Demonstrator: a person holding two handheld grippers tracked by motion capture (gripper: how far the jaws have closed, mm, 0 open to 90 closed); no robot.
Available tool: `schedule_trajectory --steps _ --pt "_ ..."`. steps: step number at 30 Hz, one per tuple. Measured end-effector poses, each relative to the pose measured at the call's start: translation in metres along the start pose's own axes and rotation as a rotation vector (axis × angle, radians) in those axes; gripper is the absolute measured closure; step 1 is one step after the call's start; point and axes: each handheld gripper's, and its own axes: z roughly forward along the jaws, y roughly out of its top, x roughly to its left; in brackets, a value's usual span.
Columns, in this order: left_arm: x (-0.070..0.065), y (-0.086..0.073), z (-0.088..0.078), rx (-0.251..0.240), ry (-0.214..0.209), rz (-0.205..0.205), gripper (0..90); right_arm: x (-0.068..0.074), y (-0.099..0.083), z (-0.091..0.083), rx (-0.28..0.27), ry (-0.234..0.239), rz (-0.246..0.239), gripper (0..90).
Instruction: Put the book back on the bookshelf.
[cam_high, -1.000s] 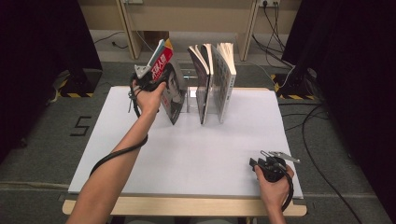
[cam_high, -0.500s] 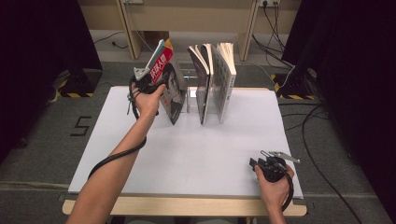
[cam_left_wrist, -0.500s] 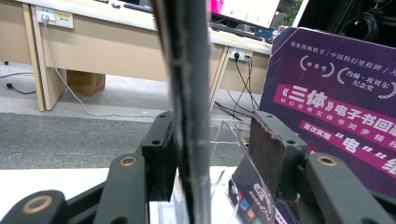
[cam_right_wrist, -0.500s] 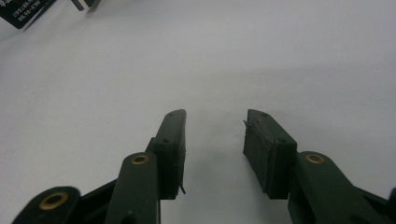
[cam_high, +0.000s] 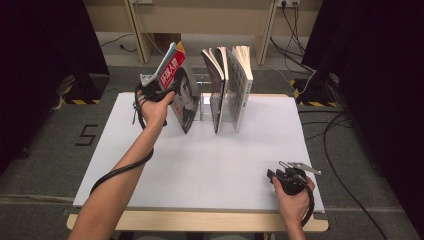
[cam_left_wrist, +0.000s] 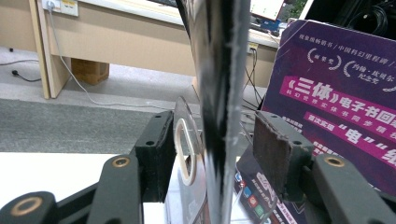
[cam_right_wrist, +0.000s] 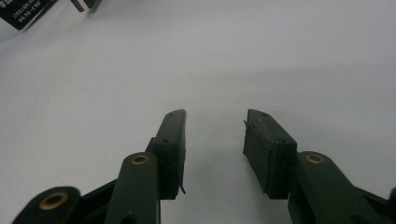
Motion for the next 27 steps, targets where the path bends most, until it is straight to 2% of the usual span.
schedule_trajectory --steps 11,13,18,23,25,27 --pt "0.0 -0.001 -0.009 0.019 -0.011 0.009 46.8 0.001 0.0 0.0 0.0 0.001 0.005 58.8" --pt "0.0 -0.001 -0.011 0.027 -0.016 -0.001 46.6 0.001 0.0 0.0 -0.001 -0.001 -0.004 58.8" --pt "0.0 -0.003 -0.016 0.041 -0.006 0.021 45.8 0.002 0.0 0.0 0.0 0.0 -0.004 58.8" --pt "0.002 -0.005 -0.019 0.058 -0.017 0.004 45.2 0.001 0.0 0.0 0.0 -0.004 -0.005 58.8" --pt "0.002 -0.007 -0.019 0.065 -0.034 -0.019 45.0 0.001 0.0 -0.001 0.0 -0.003 -0.003 58.8" --pt "0.002 -0.009 -0.02 0.069 -0.038 -0.013 45.0 0.001 0.0 0.0 0.0 -0.003 -0.001 58.7"
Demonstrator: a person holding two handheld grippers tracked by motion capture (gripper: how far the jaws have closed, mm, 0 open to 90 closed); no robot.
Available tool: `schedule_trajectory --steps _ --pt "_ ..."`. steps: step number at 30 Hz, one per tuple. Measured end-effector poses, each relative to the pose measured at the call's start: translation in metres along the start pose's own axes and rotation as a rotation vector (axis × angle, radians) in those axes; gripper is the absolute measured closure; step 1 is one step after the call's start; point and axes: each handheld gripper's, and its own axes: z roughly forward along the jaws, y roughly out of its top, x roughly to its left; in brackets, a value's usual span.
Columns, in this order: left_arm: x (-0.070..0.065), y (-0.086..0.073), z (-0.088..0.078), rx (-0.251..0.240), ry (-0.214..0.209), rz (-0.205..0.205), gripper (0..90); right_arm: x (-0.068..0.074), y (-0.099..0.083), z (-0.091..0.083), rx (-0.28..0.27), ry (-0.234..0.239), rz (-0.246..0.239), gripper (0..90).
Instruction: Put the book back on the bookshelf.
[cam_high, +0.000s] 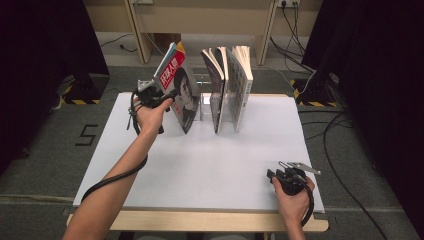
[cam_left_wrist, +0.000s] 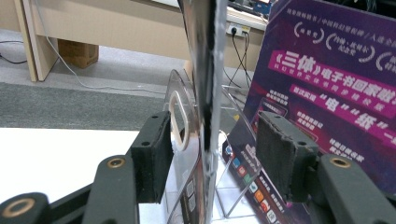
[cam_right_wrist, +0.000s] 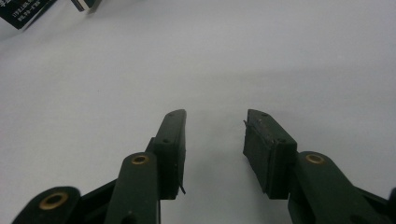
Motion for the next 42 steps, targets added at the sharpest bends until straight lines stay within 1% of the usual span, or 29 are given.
schedule_trajectory --steps 6,17,22,24,31,32,34,35,36,38,39,40,42 --pt "0.002 -0.002 -0.004 0.002 -0.005 -0.012 44.9 0.001 0.0 0.0 0.0 -0.001 -0.005 58.7" --pt "0.008 -0.005 -0.013 0.02 0.003 -0.013 43.9 0.001 0.0 0.0 -0.003 -0.004 -0.007 58.8" --pt "0.01 -0.007 -0.018 0.041 -0.002 -0.025 43.5 0.001 0.0 0.0 -0.004 -0.005 -0.005 58.8" --pt "0.011 -0.008 -0.02 0.047 0.0 -0.018 43.3 0.001 0.0 0.0 -0.005 -0.006 -0.006 58.7" --pt "0.015 -0.012 -0.03 0.07 -0.009 -0.018 42.6 0.001 0.0 0.0 -0.007 -0.005 -0.008 58.8" --pt "0.015 -0.013 -0.031 0.072 -0.009 -0.016 42.6 0.001 0.0 0.0 -0.006 -0.01 -0.009 58.7" --pt "0.017 -0.014 -0.034 0.079 -0.011 -0.017 42.5 0.002 0.0 0.0 -0.006 -0.008 -0.008 58.7" --pt "0.017 -0.016 -0.035 0.081 -0.013 -0.016 42.4 0.003 0.0 0.0 -0.001 -0.005 0.001 58.8" --pt "0.018 -0.017 -0.036 0.087 -0.015 -0.016 42.3 0.002 0.0 0.0 -0.004 -0.007 -0.009 58.8" --pt "0.019 -0.019 -0.038 0.093 -0.018 -0.018 42.2 0.003 0.0 0.0 -0.002 -0.006 0.006 58.8" --pt "0.019 -0.02 -0.039 0.095 -0.021 -0.022 42.1 0.003 0.0 0.0 -0.002 -0.006 0.006 58.8" --pt "0.02 -0.021 -0.04 0.097 -0.019 -0.018 42.1 0.002 0.0 0.0 -0.003 -0.006 -0.004 58.7" --pt "0.02 -0.022 -0.042 0.097 -0.025 -0.022 42.0 0.003 0.0 0.0 -0.003 -0.006 0.0 58.7"
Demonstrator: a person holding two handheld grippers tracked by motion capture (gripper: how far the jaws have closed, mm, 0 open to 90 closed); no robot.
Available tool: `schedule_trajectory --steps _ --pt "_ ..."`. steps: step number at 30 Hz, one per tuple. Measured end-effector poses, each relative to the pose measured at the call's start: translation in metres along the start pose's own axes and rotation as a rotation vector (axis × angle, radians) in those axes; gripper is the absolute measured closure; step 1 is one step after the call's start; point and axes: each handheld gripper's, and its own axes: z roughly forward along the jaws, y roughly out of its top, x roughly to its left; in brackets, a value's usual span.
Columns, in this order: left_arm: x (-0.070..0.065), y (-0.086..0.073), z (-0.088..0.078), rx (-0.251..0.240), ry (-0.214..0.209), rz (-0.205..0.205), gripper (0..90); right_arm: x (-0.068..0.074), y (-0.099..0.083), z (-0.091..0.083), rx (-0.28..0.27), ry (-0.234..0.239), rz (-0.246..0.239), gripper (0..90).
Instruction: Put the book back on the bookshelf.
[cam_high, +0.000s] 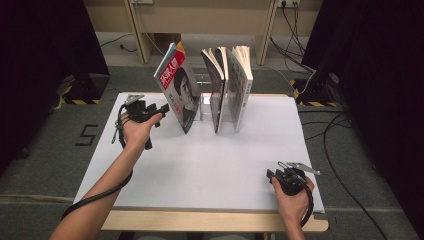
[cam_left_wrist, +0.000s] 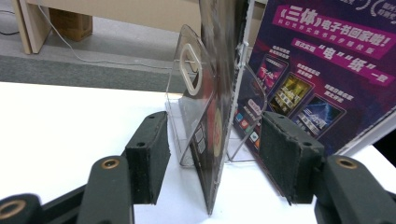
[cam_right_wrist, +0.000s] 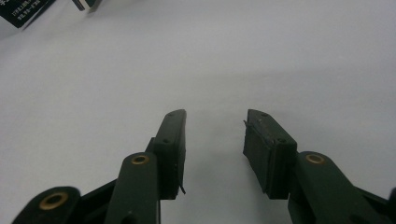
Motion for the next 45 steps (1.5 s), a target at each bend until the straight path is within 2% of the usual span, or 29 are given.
schedule_trajectory --steps 10,18,21,29,30,45 --pt "0.002 -0.006 -0.009 0.014 -0.014 0.0 41.7 -0.001 0.0 0.0 -0.002 -0.004 -0.01 58.7" --pt "0.008 -0.016 -0.02 0.03 -0.024 0.016 41.5 -0.001 0.0 0.0 0.0 0.001 -0.006 58.7" --pt "0.01 -0.018 -0.025 0.04 -0.047 0.004 41.4 0.0 0.0 0.0 0.0 0.0 -0.004 58.7" --pt "0.02 -0.022 -0.039 0.041 -0.042 0.017 41.4 0.001 -0.001 0.0 0.006 0.0 0.007 58.7" --pt "0.021 -0.023 -0.041 0.041 -0.044 0.016 41.4 0.0 0.0 0.0 0.003 -0.003 -0.008 58.7" --pt "0.027 -0.044 -0.065 0.049 -0.072 0.018 41.3 0.001 -0.001 0.0 0.002 -0.001 -0.004 58.7"
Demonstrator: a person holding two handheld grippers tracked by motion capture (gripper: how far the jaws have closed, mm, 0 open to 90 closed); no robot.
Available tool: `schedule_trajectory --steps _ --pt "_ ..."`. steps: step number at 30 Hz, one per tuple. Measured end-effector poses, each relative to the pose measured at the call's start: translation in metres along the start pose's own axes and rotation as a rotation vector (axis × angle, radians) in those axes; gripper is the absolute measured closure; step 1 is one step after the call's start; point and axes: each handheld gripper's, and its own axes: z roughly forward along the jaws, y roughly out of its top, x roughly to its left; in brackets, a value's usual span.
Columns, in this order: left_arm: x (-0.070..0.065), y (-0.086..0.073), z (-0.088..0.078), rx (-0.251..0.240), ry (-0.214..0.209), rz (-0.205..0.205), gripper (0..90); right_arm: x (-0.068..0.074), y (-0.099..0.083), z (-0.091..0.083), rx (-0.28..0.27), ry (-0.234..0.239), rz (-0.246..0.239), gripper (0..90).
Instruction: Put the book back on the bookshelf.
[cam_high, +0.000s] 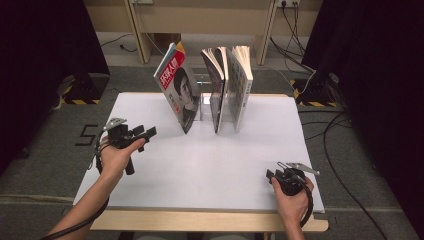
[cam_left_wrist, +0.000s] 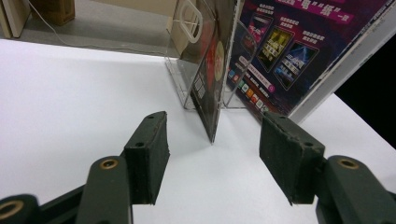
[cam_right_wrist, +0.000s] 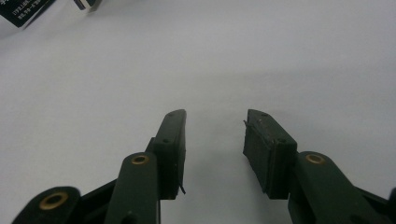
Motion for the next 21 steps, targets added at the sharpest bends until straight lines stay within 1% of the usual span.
schedule_trajectory --steps 9,12,15,16,17,18,19,20,21 --pt "0.004 -0.016 -0.011 0.013 -0.003 -0.006 41.3 0.0 0.0 -0.001 0.0 0.0 0.001 58.7" --pt "0.006 -0.02 -0.014 0.016 0.0 -0.008 41.3 0.001 0.0 0.0 0.001 -0.001 0.011 58.7" --pt "0.008 -0.024 -0.017 0.02 0.0 -0.009 41.3 0.001 0.0 0.0 -0.001 -0.001 -0.002 58.7" --pt "0.008 -0.025 -0.017 0.018 0.0 -0.009 41.3 0.002 0.0 0.0 0.001 -0.002 0.009 58.7" --pt "0.009 -0.027 -0.019 0.019 0.0 -0.007 41.3 0.002 0.0 0.0 0.001 -0.002 0.01 58.7" --pt "0.009 -0.028 -0.02 0.019 -0.001 -0.009 41.3 0.001 0.0 0.0 -0.002 -0.001 -0.002 58.7" --pt "0.01 -0.029 -0.021 0.018 -0.001 -0.011 41.3 0.002 0.0 0.0 0.001 -0.001 0.011 58.7" --pt "0.01 -0.03 -0.022 0.021 -0.001 -0.012 41.3 0.002 0.0 -0.001 0.0 -0.001 0.012 58.7" --pt "0.011 -0.032 -0.023 0.021 -0.001 -0.014 41.3 0.001 0.0 -0.001 -0.001 -0.002 0.003 58.7"
